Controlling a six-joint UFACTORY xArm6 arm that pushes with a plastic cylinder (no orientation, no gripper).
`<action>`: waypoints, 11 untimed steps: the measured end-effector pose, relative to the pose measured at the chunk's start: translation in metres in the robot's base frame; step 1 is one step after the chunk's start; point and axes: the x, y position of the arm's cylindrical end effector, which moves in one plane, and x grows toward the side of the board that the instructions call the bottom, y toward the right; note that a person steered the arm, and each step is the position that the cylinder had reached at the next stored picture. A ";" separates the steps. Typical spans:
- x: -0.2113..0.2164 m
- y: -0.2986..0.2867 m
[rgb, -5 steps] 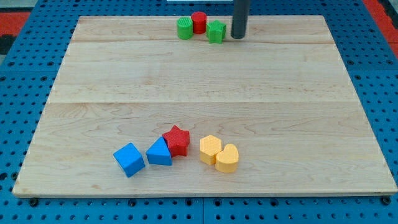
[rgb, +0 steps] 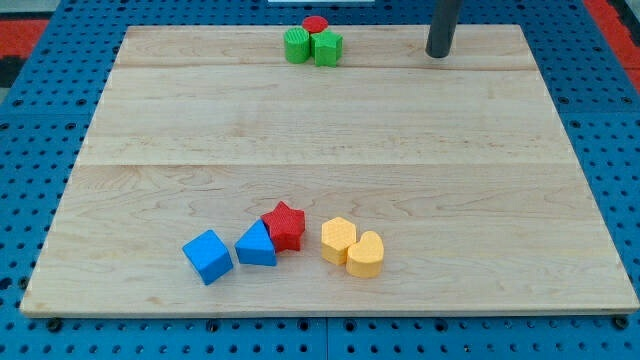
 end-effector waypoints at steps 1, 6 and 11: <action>0.005 0.001; 0.033 0.003; 0.113 -0.139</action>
